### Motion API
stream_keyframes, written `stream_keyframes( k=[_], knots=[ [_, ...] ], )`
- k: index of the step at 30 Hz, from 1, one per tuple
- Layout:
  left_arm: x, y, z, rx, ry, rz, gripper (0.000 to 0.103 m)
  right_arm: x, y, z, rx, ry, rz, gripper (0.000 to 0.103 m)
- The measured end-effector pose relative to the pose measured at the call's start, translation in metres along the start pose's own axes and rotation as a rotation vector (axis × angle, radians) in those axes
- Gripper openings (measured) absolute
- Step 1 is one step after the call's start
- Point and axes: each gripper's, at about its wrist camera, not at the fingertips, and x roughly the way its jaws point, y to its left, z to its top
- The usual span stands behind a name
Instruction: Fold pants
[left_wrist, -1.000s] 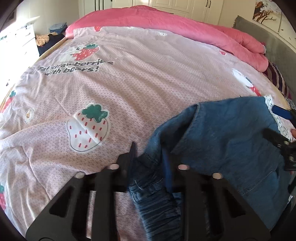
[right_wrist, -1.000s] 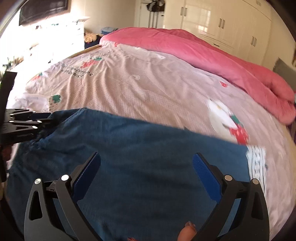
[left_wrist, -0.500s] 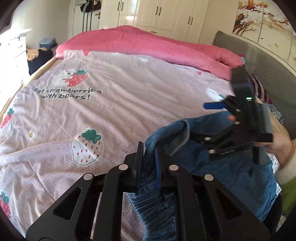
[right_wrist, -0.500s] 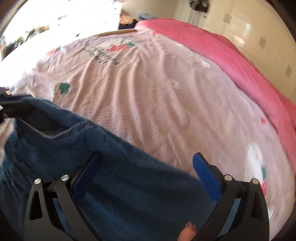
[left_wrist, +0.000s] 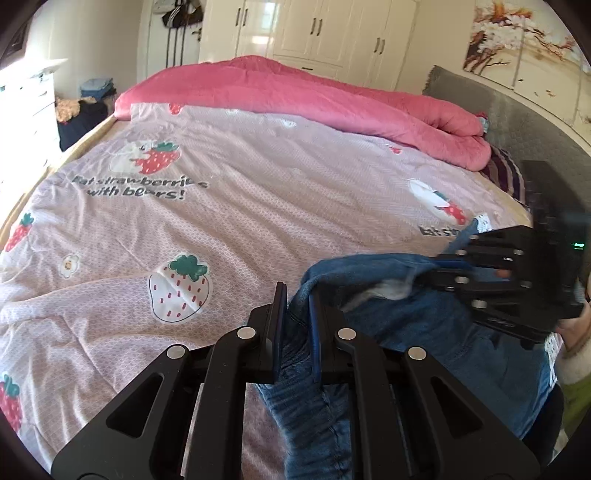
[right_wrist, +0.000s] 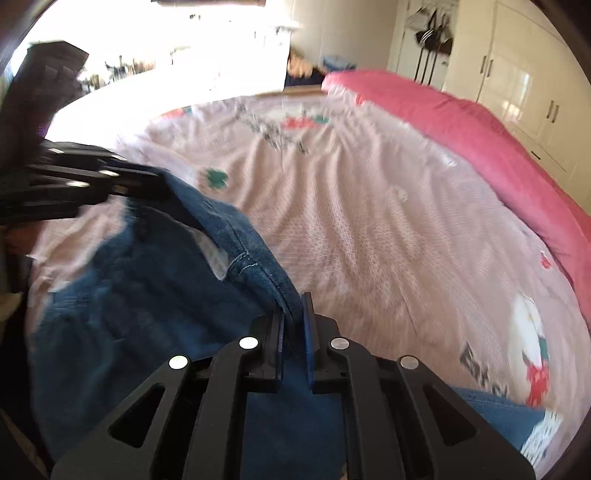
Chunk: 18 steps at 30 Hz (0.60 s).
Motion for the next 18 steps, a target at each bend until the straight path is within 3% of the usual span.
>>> stream_keyframes(
  k=[5, 9, 14, 18],
  knots=[
    [-0.029, -0.023, -0.009, 0.093, -0.06, 0.004, 0.005, -0.064, 0.034, -0.017, 0.012, -0.096, 0.004, 0.007],
    [-0.059, -0.047, -0.025, 0.177, -0.124, 0.037, 0.005, -0.093, 0.071, -0.033, -0.012, -0.121, 0.008, 0.007],
    [-0.093, -0.055, -0.068, 0.181, -0.162, 0.04, 0.005, -0.105, 0.107, -0.062, -0.014, -0.114, 0.019, 0.007],
    [-0.106, -0.059, -0.106, 0.184, -0.133, 0.058, 0.005, -0.101, 0.129, -0.08, -0.013, -0.078, 0.034, 0.008]
  ],
)
